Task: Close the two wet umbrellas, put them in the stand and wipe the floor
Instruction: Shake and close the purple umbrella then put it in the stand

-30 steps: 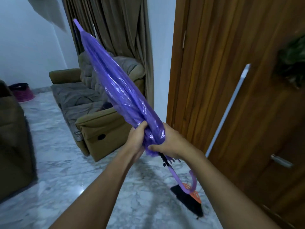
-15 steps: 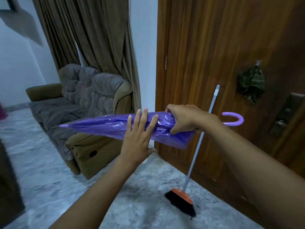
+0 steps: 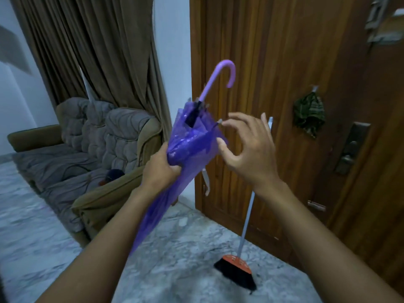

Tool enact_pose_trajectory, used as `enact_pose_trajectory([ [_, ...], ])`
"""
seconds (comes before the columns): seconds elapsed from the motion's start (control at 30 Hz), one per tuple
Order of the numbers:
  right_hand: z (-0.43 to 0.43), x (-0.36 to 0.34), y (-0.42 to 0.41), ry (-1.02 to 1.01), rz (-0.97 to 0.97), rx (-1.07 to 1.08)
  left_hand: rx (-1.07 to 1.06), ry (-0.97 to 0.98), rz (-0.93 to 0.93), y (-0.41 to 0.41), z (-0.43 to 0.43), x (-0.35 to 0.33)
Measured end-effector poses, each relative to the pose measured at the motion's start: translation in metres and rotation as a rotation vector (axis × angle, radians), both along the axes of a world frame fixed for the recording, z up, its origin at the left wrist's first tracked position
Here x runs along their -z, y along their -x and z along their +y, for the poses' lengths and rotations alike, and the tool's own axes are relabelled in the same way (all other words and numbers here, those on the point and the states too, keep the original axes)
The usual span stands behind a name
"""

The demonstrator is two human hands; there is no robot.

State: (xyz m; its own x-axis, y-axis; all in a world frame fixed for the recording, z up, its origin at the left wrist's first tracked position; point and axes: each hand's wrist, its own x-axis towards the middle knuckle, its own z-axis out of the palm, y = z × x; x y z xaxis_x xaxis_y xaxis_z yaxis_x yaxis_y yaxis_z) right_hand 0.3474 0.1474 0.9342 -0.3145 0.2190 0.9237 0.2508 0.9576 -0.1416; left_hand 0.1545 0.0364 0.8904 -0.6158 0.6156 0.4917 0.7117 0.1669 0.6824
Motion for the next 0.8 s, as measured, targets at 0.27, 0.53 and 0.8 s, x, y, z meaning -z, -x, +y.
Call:
enact_pose_trajectory([
  [0.27,-0.016,0.073,0.021,0.984,-0.119,-0.271,0.150,-0.032,-0.254,-0.005,-0.011,-0.006],
  [0.53,-0.038,0.078,0.033,1.343,0.059,-0.573,0.284,-0.090,-0.753,-0.016,-0.038,-0.006],
  [0.8,-0.079,0.092,0.051,1.197,-0.040,-0.698,0.392,-0.225,-0.956,-0.036,-0.051,0.008],
])
